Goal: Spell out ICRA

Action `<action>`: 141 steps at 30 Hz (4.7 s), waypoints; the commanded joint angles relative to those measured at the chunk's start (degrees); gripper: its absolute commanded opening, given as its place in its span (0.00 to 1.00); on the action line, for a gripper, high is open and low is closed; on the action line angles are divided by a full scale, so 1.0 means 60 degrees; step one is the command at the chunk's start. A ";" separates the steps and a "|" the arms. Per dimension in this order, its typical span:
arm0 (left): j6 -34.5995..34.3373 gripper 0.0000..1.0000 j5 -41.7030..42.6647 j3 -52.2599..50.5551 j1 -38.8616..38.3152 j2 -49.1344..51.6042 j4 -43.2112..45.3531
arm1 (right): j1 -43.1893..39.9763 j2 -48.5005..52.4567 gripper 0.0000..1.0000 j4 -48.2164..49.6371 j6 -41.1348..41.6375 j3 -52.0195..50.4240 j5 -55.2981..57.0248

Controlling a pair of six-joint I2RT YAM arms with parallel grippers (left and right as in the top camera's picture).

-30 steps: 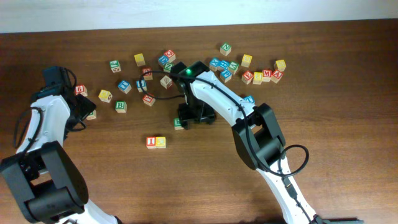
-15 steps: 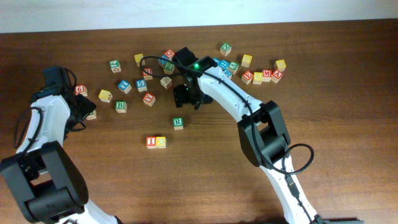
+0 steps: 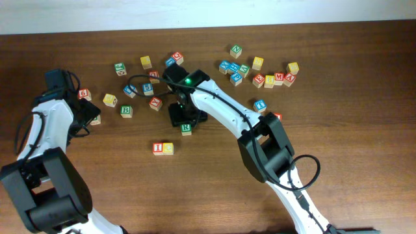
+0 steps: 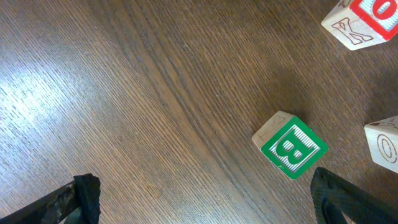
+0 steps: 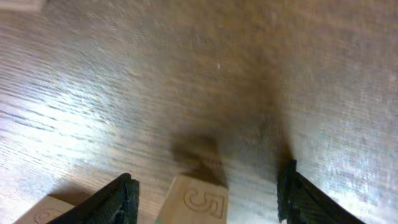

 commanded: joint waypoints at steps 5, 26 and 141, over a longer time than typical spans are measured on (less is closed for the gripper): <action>-0.0025 0.99 -0.0036 -0.0036 0.0015 -0.0211 -0.0007 | 0.0113 0.0270 0.45 -0.0579 0.0353 -0.0233 0.0186; -0.0025 0.99 -0.0036 -0.0036 0.0015 -0.0211 -0.0007 | 0.0233 0.0270 0.18 -0.1756 0.0353 -0.0233 -0.0047; -0.0025 0.99 -0.0036 -0.0036 0.0015 -0.0211 -0.0007 | 0.0069 0.0270 0.50 -0.3045 0.0459 -0.0233 0.1009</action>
